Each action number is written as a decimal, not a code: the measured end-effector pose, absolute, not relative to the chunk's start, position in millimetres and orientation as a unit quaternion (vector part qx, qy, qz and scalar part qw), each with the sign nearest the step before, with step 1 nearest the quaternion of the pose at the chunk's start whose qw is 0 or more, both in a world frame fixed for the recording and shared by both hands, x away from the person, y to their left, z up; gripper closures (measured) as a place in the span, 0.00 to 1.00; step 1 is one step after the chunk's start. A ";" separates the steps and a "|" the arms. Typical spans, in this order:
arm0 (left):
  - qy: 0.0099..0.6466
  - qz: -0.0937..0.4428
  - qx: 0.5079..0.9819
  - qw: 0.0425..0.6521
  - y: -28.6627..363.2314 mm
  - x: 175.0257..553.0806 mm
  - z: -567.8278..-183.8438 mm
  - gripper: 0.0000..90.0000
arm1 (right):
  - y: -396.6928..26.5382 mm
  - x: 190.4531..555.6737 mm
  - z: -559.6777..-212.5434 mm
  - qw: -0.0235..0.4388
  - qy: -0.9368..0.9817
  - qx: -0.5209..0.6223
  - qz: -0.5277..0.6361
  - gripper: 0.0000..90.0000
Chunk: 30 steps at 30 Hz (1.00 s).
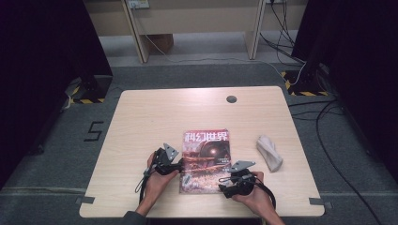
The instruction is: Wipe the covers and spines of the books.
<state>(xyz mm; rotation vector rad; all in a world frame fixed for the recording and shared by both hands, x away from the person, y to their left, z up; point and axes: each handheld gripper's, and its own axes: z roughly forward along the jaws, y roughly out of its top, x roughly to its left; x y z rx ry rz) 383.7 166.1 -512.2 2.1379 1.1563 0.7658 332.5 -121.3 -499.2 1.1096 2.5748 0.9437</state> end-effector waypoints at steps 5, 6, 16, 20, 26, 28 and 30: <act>0.433 0.267 0.806 0.303 170.2 377.3 -508.9 0.28 | -132.8 337.9 -492.7 0.088 0.851 0.378 0.354 0.42; 0.428 0.265 0.809 0.303 171.3 374.5 -507.4 0.28 | -136.4 339.9 -489.2 0.100 0.847 0.378 0.359 0.42; 0.414 0.229 0.816 0.333 183.4 345.3 -500.3 0.24 | -179.2 362.8 -473.4 0.198 0.823 0.406 0.345 0.48; 0.411 0.217 0.814 0.348 189.9 333.8 -499.4 0.24 | -195.7 370.5 -466.5 0.225 0.809 0.419 0.345 0.50; 0.418 0.196 0.808 0.366 199.6 321.0 -499.8 0.23 | -226.9 380.5 -466.3 0.257 0.789 0.455 0.323 0.52; 0.419 0.196 0.807 0.367 202.3 317.1 -499.4 0.23 | -237.2 383.7 -468.2 0.265 0.782 0.467 0.315 0.52; 0.418 0.196 0.807 0.368 204.8 313.7 -498.6 0.23 | -245.6 386.4 -472.0 0.259 0.776 0.484 0.312 0.51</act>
